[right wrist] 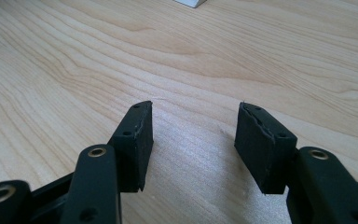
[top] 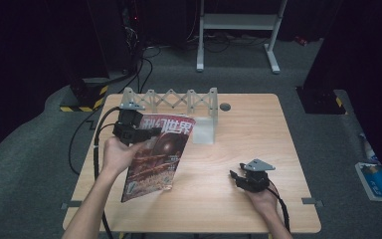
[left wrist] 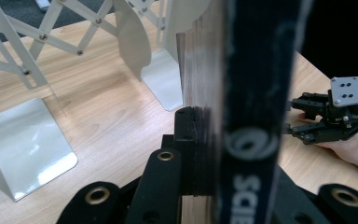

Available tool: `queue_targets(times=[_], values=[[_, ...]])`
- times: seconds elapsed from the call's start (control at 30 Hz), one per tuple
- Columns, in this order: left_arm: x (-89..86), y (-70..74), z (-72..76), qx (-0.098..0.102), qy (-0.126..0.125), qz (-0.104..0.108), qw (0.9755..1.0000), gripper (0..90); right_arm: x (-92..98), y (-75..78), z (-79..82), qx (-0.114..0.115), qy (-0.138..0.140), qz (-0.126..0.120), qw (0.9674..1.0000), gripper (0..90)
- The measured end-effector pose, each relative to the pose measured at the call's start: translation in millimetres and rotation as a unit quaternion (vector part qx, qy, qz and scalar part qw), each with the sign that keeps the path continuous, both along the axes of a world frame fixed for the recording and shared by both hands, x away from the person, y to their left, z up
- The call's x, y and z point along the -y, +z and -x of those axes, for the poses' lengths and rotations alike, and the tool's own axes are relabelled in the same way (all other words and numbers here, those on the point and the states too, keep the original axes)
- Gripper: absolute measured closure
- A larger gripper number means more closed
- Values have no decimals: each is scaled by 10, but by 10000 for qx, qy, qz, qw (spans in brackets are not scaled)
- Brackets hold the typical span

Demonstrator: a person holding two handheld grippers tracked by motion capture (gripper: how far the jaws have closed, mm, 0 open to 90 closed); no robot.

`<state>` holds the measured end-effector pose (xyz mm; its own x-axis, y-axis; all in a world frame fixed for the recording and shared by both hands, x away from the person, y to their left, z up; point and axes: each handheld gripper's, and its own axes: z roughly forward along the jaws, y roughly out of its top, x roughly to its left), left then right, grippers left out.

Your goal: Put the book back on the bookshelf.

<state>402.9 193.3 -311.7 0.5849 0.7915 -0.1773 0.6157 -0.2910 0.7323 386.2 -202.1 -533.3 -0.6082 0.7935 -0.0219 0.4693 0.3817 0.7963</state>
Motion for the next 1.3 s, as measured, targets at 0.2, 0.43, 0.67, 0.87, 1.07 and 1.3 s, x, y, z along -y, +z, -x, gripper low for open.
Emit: queue_targets(times=[0.2, 0.43, 0.67, 0.87, 1.07, 1.3], values=[[-31, 49, -38, -55, 29, -97, 9999, 831, 0, 0, 0, 0, 0, -1, 10000, 466], [-71, 90, -87, -120, 77, -164, 9998, 830, 0, 0, 0, -1, -3, -3, 10000, 466], [-104, 143, -149, -166, 146, -246, 9995, 830, 0, 0, 1, -2, -4, -7, 10000, 466], [-152, 180, -211, -208, 231, -295, 9991, 829, -1, 0, 1, -5, -7, -11, 10000, 466], [-195, 208, -266, -227, 353, -326, 9986, 829, -2, 0, 4, -4, -6, -9, 10000, 466], [-274, 237, -317, -198, 521, -256, 9981, 830, -3, 1, 6, -3, -5, -7, 10000, 466]])
